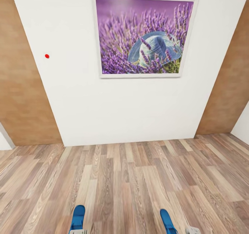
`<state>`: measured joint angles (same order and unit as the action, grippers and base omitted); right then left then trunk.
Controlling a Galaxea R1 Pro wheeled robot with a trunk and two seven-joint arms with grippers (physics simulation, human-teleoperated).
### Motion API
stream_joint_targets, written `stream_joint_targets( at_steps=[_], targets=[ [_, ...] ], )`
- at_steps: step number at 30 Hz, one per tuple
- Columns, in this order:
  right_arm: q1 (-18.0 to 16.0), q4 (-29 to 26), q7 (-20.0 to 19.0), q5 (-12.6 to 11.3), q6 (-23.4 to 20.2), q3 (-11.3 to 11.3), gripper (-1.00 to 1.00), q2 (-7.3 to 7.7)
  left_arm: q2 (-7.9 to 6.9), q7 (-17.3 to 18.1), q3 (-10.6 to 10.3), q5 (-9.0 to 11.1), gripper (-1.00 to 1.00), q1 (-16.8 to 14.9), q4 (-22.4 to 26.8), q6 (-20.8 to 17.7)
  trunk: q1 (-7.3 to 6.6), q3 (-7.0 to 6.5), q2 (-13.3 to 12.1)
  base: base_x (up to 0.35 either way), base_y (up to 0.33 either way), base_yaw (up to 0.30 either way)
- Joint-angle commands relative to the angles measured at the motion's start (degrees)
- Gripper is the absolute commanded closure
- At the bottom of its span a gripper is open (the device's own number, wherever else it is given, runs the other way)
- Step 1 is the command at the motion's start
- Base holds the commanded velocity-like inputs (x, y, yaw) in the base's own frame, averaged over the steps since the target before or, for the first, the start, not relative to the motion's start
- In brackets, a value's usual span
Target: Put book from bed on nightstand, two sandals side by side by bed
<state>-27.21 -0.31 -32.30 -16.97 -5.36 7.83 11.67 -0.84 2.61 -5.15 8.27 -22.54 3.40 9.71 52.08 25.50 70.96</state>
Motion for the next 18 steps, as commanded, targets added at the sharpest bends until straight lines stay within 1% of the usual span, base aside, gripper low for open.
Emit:
stream_joint_targets(
  at_steps=[1, 11, 18],
  targets=[
    [-0.03, -0.04, -0.13, -0.7, -0.45, 0.35, 1.0, 0.02, -0.02, 0.21, -0.48, 0.6, 1.0, -0.05, -0.06, 0.2, 0.03, 0.06, 0.03, 0.331, 0.0, 0.0],
    [-0.04, -0.04, -0.13, -0.7, -0.44, 0.35, 1.0, 0.02, -0.01, 0.21, -0.48, 0.6, 1.0, -0.05, -0.06, 0.19, 0.03, 0.06, 0.03, 0.33, 0.0, 0.0],
    [-0.04, -0.04, -0.13, -0.7, -0.44, 0.35, 1.0, 0.02, -0.04, 0.19, -0.48, 0.6, 1.0, -0.05, -0.06, 0.22, 0.03, -0.49, 0.03, 0.04, 0.0, 0.0]
  ],
)
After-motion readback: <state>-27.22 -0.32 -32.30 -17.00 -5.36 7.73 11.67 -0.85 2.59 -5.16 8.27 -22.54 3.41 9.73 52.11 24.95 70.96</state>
